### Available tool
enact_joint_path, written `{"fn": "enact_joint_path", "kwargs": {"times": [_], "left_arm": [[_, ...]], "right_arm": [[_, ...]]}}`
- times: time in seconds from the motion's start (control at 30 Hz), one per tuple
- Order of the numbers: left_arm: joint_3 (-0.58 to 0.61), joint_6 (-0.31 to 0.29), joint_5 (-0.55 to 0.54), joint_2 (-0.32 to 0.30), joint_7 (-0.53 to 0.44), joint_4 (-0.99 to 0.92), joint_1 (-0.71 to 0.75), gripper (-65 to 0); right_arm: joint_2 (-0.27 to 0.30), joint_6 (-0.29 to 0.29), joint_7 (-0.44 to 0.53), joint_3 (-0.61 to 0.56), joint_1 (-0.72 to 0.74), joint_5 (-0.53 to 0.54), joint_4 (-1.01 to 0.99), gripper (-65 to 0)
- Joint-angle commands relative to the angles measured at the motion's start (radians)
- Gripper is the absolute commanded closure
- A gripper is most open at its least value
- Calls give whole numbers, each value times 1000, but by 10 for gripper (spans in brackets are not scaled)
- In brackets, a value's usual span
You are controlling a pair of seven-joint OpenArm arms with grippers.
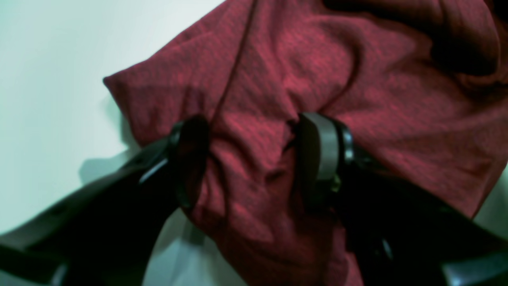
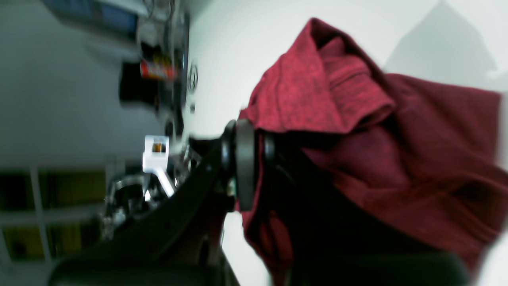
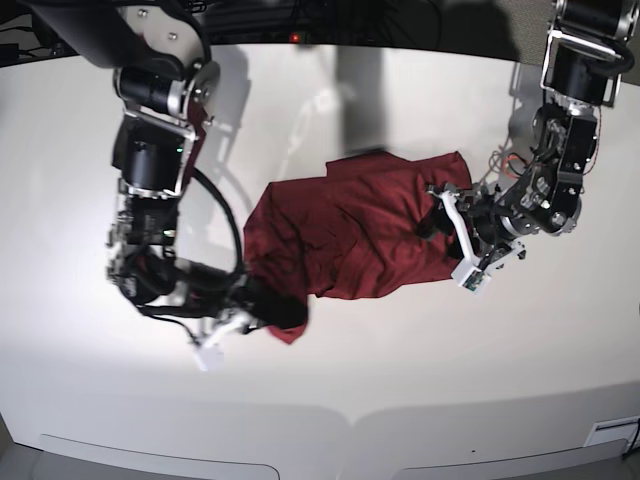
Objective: Fold the T-shirt properly
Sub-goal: 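Fold the held end with the right gripper over toward the left gripper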
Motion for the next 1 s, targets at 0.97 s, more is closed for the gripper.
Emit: {"fn": "enact_joint_path", "kwargs": {"times": [0.97], "left_arm": [[1, -5, 8, -18, 152, 2, -146, -350]], "right_arm": [[-181, 9, 72, -537, 47, 166, 14, 0]]}}
